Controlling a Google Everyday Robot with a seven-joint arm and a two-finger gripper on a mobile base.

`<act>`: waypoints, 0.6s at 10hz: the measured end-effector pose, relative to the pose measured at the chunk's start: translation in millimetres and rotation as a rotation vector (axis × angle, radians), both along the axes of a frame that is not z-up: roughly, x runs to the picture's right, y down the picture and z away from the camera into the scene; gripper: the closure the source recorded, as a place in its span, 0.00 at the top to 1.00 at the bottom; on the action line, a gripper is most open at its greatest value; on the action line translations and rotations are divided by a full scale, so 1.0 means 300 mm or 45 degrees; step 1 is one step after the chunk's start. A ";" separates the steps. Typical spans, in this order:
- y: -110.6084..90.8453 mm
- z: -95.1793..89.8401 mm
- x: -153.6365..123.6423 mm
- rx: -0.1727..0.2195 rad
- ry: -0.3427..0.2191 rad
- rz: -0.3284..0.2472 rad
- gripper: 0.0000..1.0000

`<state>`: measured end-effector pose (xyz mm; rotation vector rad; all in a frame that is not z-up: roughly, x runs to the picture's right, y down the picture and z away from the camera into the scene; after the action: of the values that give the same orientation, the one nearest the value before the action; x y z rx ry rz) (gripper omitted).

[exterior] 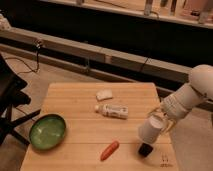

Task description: Place the ceramic cup over the eraser

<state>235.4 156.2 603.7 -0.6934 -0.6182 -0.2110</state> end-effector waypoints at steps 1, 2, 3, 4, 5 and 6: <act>0.003 -0.007 0.007 -0.002 -0.007 0.008 0.00; 0.011 -0.016 0.014 -0.007 -0.019 0.013 0.00; 0.025 -0.025 0.020 -0.017 -0.030 0.016 0.00; 0.045 -0.031 0.025 -0.034 -0.038 0.017 0.00; 0.062 -0.033 0.024 -0.047 -0.043 0.013 0.00; 0.083 -0.033 0.023 -0.063 -0.047 0.006 0.00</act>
<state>242.4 181.1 593.8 -0.7375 -0.6620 -0.2051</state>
